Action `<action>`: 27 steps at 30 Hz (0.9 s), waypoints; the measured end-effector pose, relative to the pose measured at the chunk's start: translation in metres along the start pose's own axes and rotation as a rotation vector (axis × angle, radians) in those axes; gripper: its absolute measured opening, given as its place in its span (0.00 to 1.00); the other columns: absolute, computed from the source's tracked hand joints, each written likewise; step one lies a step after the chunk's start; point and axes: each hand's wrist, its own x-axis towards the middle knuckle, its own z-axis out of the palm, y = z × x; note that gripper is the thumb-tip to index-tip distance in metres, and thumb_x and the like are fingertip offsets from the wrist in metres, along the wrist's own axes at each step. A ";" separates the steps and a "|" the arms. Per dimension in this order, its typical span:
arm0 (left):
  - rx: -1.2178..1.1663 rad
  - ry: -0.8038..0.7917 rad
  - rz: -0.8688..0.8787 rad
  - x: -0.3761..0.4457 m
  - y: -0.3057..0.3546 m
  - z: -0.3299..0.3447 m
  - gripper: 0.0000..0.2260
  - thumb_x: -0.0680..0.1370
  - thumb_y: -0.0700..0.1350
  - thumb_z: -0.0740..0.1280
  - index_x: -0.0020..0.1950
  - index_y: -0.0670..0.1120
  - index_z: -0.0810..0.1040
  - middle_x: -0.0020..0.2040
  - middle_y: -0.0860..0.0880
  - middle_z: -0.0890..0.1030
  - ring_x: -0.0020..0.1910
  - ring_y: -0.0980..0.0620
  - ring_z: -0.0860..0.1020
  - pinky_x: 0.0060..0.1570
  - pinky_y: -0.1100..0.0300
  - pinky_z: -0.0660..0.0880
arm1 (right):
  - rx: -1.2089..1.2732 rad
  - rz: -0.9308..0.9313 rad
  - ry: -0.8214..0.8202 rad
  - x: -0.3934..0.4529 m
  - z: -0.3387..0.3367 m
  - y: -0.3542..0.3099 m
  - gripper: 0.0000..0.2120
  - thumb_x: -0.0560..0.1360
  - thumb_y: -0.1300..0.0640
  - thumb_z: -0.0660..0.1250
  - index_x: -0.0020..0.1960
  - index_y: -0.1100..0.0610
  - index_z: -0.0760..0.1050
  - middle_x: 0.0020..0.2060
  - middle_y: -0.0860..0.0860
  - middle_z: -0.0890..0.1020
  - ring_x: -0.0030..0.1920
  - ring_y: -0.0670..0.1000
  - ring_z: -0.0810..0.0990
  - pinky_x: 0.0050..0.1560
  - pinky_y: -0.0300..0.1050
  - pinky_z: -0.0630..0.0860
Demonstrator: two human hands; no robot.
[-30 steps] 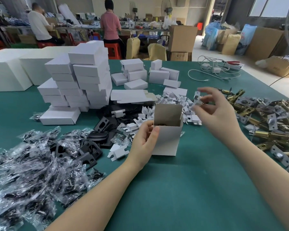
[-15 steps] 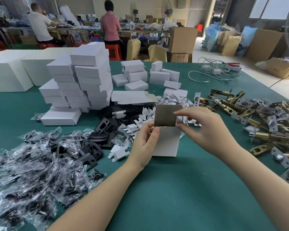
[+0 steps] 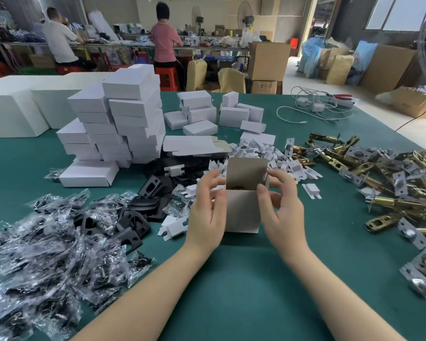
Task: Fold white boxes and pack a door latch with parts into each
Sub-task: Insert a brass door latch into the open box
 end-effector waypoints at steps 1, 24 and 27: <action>0.027 0.009 0.029 0.000 -0.001 -0.001 0.14 0.82 0.54 0.55 0.64 0.72 0.65 0.59 0.68 0.75 0.60 0.63 0.75 0.56 0.72 0.69 | 0.018 -0.011 0.019 -0.006 0.003 0.003 0.14 0.78 0.46 0.63 0.60 0.32 0.66 0.54 0.38 0.77 0.48 0.39 0.81 0.46 0.30 0.74; 0.046 0.036 0.116 0.009 0.010 0.002 0.08 0.79 0.47 0.61 0.47 0.55 0.80 0.51 0.64 0.79 0.50 0.55 0.79 0.46 0.70 0.72 | 0.043 -0.025 0.047 -0.004 0.002 -0.003 0.11 0.79 0.59 0.64 0.47 0.43 0.78 0.49 0.38 0.81 0.54 0.46 0.79 0.52 0.35 0.73; -0.017 0.062 0.084 0.005 0.015 0.005 0.08 0.79 0.48 0.62 0.49 0.56 0.81 0.54 0.65 0.79 0.54 0.53 0.80 0.47 0.69 0.73 | 0.168 0.058 0.043 -0.005 0.002 -0.007 0.11 0.79 0.61 0.66 0.49 0.44 0.78 0.47 0.40 0.82 0.50 0.45 0.80 0.49 0.35 0.74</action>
